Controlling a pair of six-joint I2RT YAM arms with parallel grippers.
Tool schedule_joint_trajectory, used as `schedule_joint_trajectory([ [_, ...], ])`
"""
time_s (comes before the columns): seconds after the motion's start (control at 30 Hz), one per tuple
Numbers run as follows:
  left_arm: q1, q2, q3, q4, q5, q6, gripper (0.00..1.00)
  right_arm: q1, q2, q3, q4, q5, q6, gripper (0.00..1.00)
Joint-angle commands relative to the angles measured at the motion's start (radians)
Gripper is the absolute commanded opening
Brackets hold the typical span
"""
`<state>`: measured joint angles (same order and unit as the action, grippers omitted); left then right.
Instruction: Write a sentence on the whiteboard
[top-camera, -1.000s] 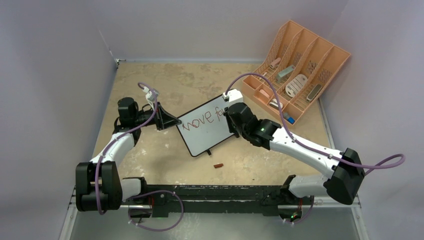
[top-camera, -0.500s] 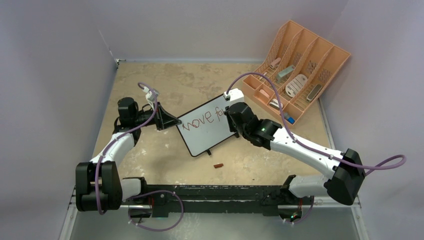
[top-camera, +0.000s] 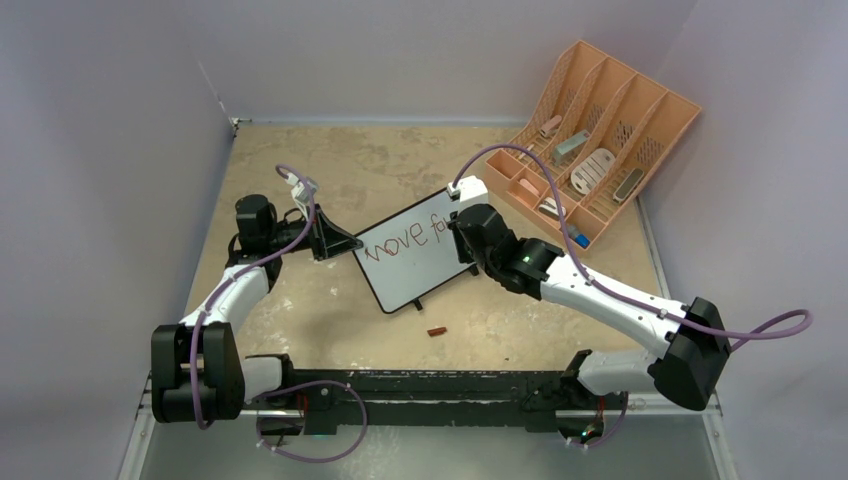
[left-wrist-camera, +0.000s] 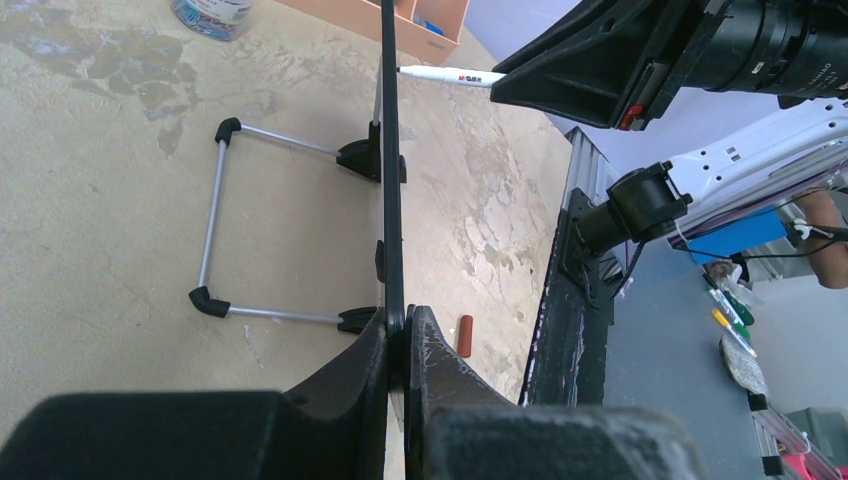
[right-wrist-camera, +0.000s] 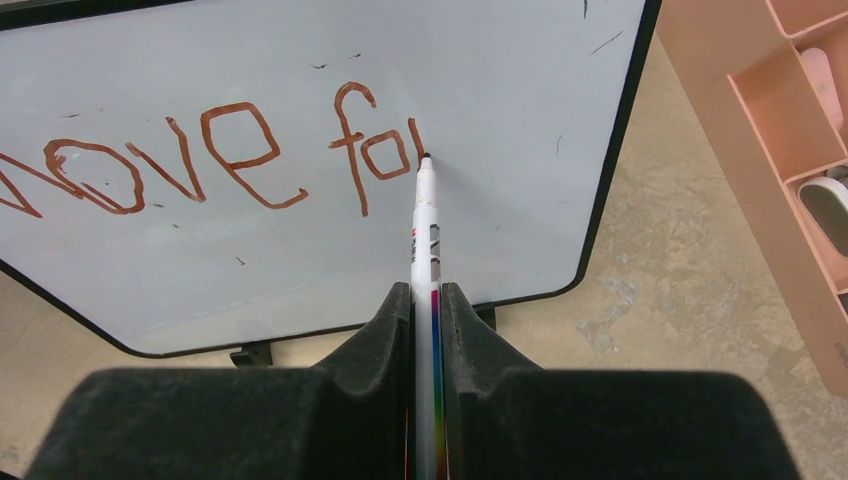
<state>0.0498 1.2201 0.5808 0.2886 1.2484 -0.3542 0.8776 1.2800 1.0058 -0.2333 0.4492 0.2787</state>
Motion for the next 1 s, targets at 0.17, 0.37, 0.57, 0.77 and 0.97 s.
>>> schedule_joint_trajectory([
  [0.17, -0.009, 0.007, 0.024, -0.005, 0.011, 0.048, 0.0, -0.003, -0.01, 0.057, 0.044, 0.001, -0.016, 0.0],
  [0.37, -0.009, 0.008, 0.025, -0.005, 0.011, 0.049, 0.0, -0.003, -0.001, 0.075, 0.047, -0.006, -0.023, 0.0],
  [0.57, -0.009, 0.007, 0.025, -0.005, 0.012, 0.049, 0.0, -0.004, 0.007, 0.076, 0.046, 0.005, -0.026, 0.0],
  [0.77, -0.009, 0.008, 0.025, -0.006, 0.01, 0.05, 0.0, -0.003, -0.004, 0.064, 0.032, 0.006, -0.02, 0.0],
  [0.97, -0.009, 0.007, 0.026, -0.006, 0.009, 0.05, 0.0, -0.004, -0.028, 0.039, 0.008, 0.0, -0.012, 0.0],
])
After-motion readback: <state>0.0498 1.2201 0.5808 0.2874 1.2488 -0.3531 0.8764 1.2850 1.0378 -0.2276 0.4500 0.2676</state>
